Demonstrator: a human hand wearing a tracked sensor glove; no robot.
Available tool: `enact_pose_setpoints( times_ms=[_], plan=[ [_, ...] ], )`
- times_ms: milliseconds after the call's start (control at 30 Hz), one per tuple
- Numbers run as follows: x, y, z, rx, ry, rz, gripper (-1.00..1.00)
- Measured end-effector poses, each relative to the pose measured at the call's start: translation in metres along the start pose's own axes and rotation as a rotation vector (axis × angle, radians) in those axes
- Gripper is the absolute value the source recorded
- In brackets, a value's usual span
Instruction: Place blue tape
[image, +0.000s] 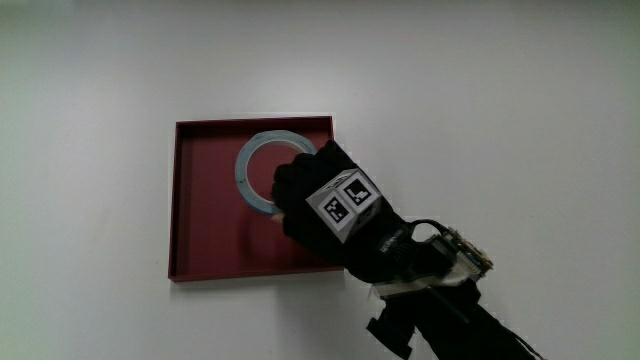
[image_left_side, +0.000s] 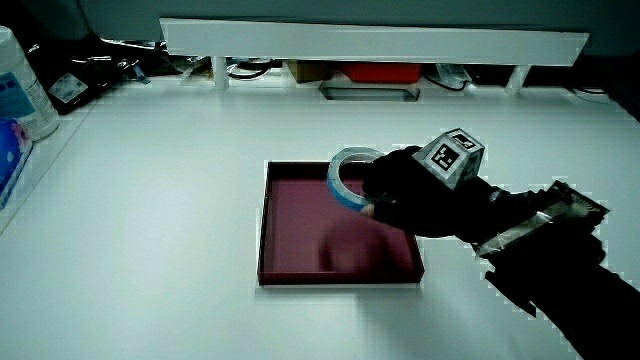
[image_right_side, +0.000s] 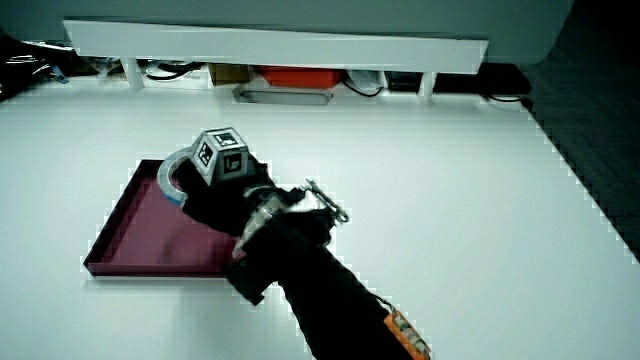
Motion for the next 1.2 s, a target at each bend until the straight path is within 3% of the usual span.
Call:
enact_pose_setpoints(
  times_ms=[300,567,1033,1200],
  plan=[
    [-0.002,0.018,-0.04,-0.01,-0.026,-0.001,0.0],
    [0.004,0.025,-0.075,-0.082,-0.063,-0.038,0.0],
    [0.014,0.024,-0.08,-0.098,-0.052,-0.071,0.0],
    [0.017,0.021,-0.078,-0.115,-0.025,-0.084,-0.22]
  ],
)
